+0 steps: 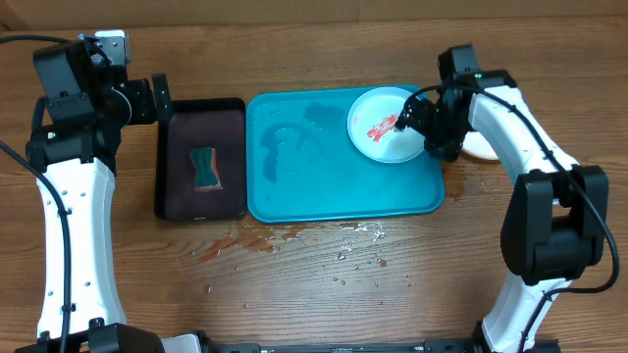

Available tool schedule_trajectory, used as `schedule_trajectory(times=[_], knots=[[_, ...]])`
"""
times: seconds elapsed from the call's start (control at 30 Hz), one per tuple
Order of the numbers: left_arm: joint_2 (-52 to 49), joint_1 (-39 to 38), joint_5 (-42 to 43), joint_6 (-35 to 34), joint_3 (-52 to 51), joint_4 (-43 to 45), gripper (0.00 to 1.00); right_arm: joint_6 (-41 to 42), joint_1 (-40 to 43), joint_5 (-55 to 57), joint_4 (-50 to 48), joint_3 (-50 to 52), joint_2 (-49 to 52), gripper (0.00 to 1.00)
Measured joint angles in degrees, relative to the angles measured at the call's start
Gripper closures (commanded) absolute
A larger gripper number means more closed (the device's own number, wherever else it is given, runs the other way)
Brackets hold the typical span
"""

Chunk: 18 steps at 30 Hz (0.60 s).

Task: Clean dirty plates on tray and stack at the side
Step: 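Grasp the light-blue plate rim and slide it to the tray center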

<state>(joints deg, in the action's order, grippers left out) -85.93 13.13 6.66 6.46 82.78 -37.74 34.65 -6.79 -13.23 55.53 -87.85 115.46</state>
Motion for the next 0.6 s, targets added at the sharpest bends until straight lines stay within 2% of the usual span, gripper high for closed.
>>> schedule_trajectory(times=[0.13,0.3,0.6], knots=[[0.00,0.00,0.00,0.00,0.00,0.00,0.00,2.19,0.00,0.63,-4.33,3.43,0.00,0.26],[0.00,0.00,0.02,0.02,0.00,0.00,0.00,4.98,0.00,1.68,-10.08,6.08,0.00,0.38],[0.00,0.00,0.02,0.00,0.00,0.00,0.00,7.08,0.00,3.02,-12.26,6.86,1.64,0.45]])
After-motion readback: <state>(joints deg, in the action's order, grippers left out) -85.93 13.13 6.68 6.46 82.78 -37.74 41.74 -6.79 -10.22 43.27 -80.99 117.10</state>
